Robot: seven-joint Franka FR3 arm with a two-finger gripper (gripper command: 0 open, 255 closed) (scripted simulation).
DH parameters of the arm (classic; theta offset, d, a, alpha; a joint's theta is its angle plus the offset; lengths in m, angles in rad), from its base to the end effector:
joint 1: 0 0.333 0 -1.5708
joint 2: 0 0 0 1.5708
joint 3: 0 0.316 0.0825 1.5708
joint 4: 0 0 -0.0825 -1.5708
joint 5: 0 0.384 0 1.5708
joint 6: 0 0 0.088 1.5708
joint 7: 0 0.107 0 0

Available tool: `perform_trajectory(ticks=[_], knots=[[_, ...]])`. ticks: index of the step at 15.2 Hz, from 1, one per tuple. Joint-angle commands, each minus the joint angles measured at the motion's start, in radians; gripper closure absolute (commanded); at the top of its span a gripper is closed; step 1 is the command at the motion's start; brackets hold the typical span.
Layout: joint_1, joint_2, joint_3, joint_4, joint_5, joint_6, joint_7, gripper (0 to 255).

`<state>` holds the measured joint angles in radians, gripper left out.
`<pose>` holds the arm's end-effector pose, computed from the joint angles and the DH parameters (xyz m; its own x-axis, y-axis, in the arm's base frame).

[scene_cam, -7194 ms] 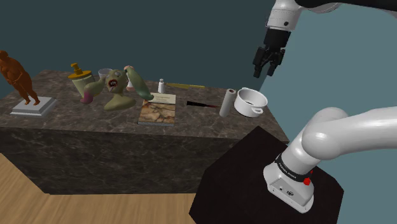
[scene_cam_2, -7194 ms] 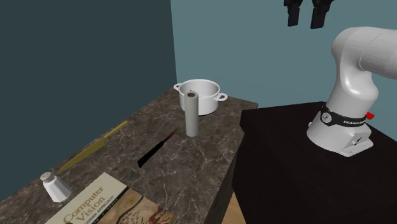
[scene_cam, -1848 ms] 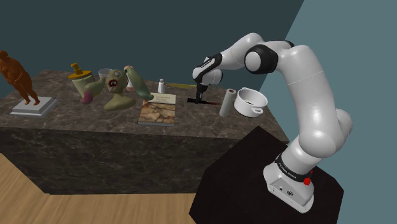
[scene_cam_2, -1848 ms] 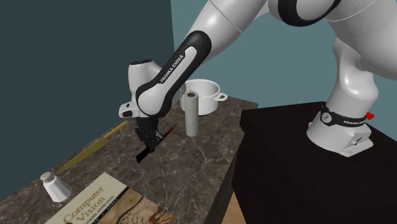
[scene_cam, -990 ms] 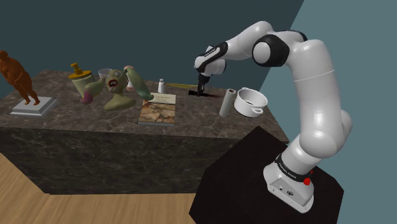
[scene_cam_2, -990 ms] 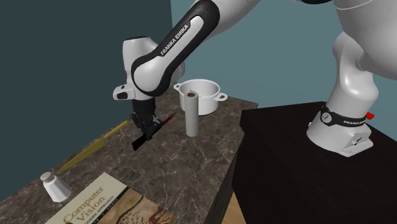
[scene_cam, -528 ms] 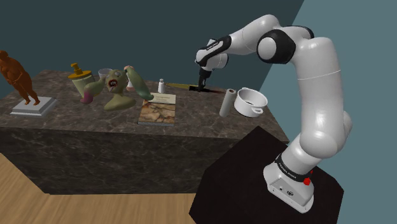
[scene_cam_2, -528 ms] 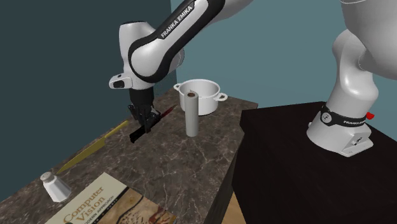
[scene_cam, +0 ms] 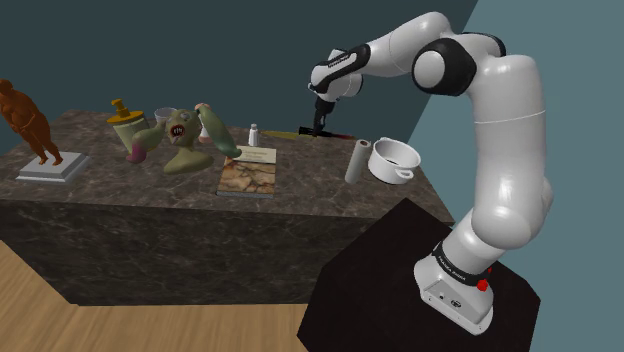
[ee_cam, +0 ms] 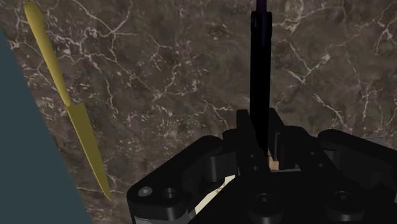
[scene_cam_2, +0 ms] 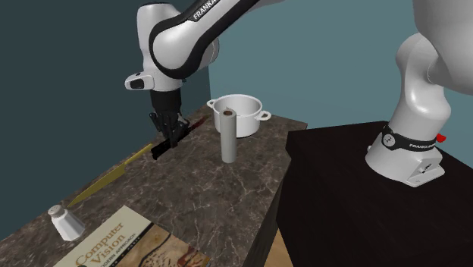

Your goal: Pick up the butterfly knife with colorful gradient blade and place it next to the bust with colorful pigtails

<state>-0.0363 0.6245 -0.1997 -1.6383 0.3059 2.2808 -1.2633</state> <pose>0.6774 -0.1378 0.2613 0.6404 0.7580 0.1239 0.7648 -0.6442 -0.0113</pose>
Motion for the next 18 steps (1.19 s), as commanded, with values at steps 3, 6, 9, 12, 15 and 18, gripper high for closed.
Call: perform_trajectory(ticks=[3, 6, 9, 12, 15, 18], knots=[[0.004, -0.029, -0.007, 0.009, -0.011, -0.037, 0.011, 255], [0.007, -0.051, -0.011, 0.016, -0.018, -0.066, 0.019, 255], [0.009, -0.071, -0.016, 0.026, -0.026, -0.095, 0.026, 255], [0.011, -0.090, -0.020, 0.038, -0.033, -0.125, 0.033, 255], [0.013, -0.107, -0.024, 0.052, -0.041, -0.156, 0.040, 255], [0.014, -0.123, -0.027, 0.069, -0.047, -0.188, 0.048, 255]])
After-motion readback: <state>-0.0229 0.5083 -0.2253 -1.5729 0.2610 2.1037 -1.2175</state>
